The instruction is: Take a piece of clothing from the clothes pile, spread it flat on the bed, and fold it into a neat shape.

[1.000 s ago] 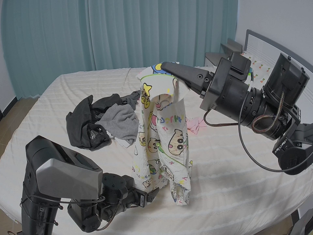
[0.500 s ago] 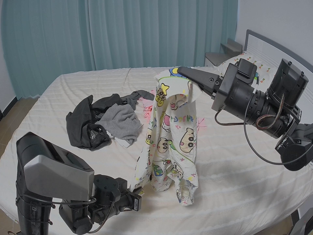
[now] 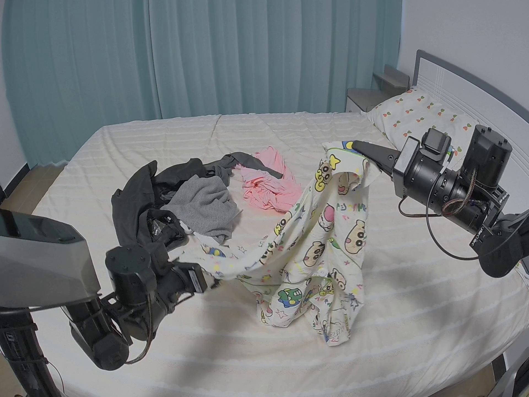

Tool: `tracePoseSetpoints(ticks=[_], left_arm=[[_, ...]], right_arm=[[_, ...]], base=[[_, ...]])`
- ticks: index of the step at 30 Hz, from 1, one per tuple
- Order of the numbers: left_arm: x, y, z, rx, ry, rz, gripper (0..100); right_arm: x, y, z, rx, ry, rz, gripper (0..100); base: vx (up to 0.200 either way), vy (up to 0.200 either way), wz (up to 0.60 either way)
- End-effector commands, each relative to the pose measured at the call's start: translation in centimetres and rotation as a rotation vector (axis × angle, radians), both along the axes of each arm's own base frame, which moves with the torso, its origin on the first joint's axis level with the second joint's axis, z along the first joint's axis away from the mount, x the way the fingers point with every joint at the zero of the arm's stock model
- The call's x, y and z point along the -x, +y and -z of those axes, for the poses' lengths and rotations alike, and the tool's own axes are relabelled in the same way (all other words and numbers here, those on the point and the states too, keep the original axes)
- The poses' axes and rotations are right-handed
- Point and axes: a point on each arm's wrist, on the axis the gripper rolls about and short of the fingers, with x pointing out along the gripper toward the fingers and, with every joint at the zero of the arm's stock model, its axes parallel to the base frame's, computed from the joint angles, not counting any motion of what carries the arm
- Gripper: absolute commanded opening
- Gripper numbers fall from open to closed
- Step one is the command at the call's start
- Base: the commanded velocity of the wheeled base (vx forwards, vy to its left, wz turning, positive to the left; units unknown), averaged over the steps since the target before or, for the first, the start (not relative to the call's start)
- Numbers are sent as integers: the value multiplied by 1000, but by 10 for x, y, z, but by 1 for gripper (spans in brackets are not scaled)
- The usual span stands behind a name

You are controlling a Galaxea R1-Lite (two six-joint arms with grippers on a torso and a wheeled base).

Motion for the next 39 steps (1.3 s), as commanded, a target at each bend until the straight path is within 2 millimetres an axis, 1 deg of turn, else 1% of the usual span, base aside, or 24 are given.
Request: tracePoseSetpoints(ticks=[1, 2, 3, 4, 6, 9, 12, 14, 17, 19, 21, 22, 26, 27, 28, 29, 33, 35, 39], left_arm=[[-21, 7, -40, 94, -175, -124, 0], [-29, 5, -51, 119, -226, -155, 0], [-31, 3, -56, 128, -248, -161, 0], [-31, 2, -59, 134, -258, -161, 0], [-34, 0, -72, 156, -305, -170, 0], [-36, -1, -88, 179, -356, -172, 0], [-33, 1, -102, 192, -381, -174, 0], [-27, 3, -114, 196, -398, -171, 0], [-18, 7, -137, 197, -417, -170, 0], [-14, 8, -149, 203, -426, -169, 0], [-10, 7, -148, 189, -397, -158, 0], [-8, 4, -145, 184, -379, -146, 0], [8, -3, -121, 141, -290, -99, 0], [9, -4, -120, 140, -287, -97, 0], [13, -4, -112, 127, -260, -89, 0], [14, -3, -110, 125, -249, -91, 0], [17, -2, -106, 153, -231, -91, 0], [19, -1, -105, 161, -224, -94, 0], [22, -1, -101, 159, -210, -90, 0]], right_arm=[[-31, -17, 17, 23, 28, 140, 0], [-45, -18, 13, 9, 7, 214, 0], [-49, -18, 12, 5, -1, 235, 0], [-49, -18, 11, 2, -5, 243, 0], [-51, -15, 0, -9, -46, 256, 0], [-54, -13, -25, -44, -129, 282, 0], [-55, -13, -47, -69, -180, 296, 0], [-48, -13, -62, -81, -209, 295, 0], [-30, -11, -85, -104, -262, 275, 0], [-19, -10, -93, -102, -280, 264, 0], [-10, -6, -94, -87, -273, 249, 0], [-7, -4, -89, -74, -257, 241, 0], [4, -5, -68, -31, -198, 239, 0], [4, -5, -67, -29, -195, 238, 0], [9, -7, -63, -21, -180, 238, 0], [11, -8, -62, -20, -176, 239, 0], [24, -14, -69, -31, -194, 230, 0], [33, -16, -75, -42, -209, 224, 0], [39, -14, -74, -42, -206, 209, 0]], base=[[0, 0, 0], [0, 0, 0], [0, 0, 0], [0, 0, 0], [0, 0, 0], [0, 0, 0], [0, 0, 0], [0, 0, 0], [0, 0, 0], [0, 0, 0], [0, 0, 0], [0, 0, 0], [0, 0, 0], [0, 0, 0], [0, 0, 0], [0, 0, 0], [0, 0, 0], [-200, 0, 0], [-200, 0, 0]])
